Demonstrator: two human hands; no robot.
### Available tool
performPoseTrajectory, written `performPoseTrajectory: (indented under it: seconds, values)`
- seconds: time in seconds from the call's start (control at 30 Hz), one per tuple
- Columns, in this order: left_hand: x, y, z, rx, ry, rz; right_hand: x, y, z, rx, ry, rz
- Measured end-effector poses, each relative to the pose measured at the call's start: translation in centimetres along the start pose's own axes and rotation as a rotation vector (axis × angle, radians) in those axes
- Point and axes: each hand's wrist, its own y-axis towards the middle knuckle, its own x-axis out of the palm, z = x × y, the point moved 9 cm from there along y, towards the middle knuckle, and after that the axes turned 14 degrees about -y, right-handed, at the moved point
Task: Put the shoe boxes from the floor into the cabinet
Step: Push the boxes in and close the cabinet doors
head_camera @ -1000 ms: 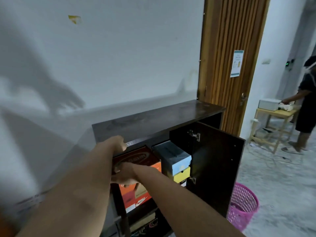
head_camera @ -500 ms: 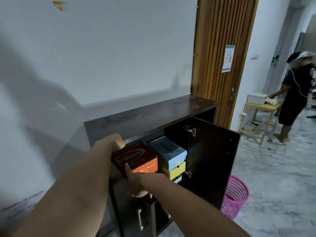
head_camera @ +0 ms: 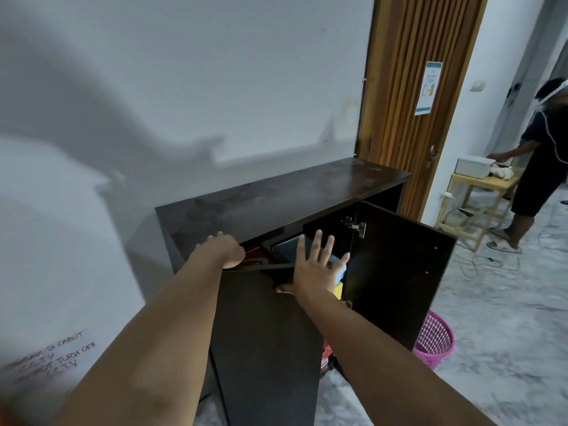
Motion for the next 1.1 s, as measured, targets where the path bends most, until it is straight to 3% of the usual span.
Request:
performPoseTrajectory:
  seconds: [0.17, 0.43, 0.7, 0.83, 0.97, 1.1]
  values:
    - [-0.3, 0.1, 0.1, 0.025, -0.029, -0.031, 2.1, 0.8, 0.5, 0.297, 0.279, 0.043]
    - [-1.0, 1.8, -0.2, 0.067, -0.125, -0.019, 5.4, 1.5, -2.8, 0.261, 0.802, -0.11]
    - [-1.0, 2.7, 1.2, 0.058, -0.121, -0.007, 4.1, 5.9, -6.5, 0.022, 0.851, -0.232]
    - [-0.5, 3.5, 1.6, -0.017, -0.084, 0.041, 4.8, 7.6, -5.0, -0.084, 0.871, -0.29]
    - [1.9, 3.1, 6.1, 0.012, 0.076, 0.092, 4.4, 9.4, 0.6, -0.189, 0.774, -0.323]
    - [4.0, 4.3, 12.2, 0.077, 0.132, 0.124, 2.1, 13.8, 12.2, -0.052, 0.513, -0.126]
